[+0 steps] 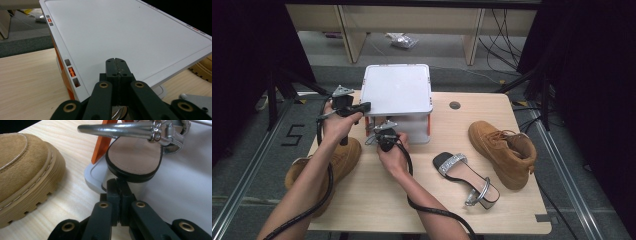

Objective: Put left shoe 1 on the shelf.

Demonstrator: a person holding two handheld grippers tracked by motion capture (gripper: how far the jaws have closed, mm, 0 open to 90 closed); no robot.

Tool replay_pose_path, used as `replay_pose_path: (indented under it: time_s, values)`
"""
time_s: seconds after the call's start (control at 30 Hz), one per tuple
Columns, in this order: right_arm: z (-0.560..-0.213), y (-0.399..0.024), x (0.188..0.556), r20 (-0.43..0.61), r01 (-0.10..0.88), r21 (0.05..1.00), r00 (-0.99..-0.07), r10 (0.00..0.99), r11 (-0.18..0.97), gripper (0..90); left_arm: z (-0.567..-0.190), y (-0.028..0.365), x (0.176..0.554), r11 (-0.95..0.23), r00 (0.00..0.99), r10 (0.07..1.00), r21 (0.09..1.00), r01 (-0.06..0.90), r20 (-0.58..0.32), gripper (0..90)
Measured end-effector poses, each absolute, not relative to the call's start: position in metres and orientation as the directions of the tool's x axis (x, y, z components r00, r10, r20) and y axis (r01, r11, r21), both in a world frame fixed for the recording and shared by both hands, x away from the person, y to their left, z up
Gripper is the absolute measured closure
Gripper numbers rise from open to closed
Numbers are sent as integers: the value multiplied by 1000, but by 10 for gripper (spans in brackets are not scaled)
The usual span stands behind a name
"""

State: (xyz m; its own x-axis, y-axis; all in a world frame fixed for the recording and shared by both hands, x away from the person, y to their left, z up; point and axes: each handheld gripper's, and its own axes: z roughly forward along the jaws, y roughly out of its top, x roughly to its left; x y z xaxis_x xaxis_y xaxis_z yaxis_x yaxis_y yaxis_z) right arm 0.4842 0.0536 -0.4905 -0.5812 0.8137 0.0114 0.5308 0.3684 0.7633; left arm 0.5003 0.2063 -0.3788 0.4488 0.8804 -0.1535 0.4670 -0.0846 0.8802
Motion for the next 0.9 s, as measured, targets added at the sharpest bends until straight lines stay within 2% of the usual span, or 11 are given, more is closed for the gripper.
replay_pose_path:
  time_s: [0.43,0.47,0.53,0.73,0.9]
  values:
    - [-497,60,492,-14,514,765,-588,809,387,895,-379,206,500,-84,448,881,879,469,-154,897]
    - [-497,62,490,23,546,755,-576,817,364,900,-379,206,500,-84,448,881,880,468,-154,897]
    - [-499,62,492,4,522,765,-588,809,376,897,-379,207,500,-84,447,881,880,468,-154,897]
    - [-497,61,491,-11,507,771,-595,804,386,855,-379,206,500,-84,447,881,881,466,-153,897]
    - [-484,49,483,14,517,760,-618,786,393,762,-379,206,500,-89,446,883,881,465,-146,897]
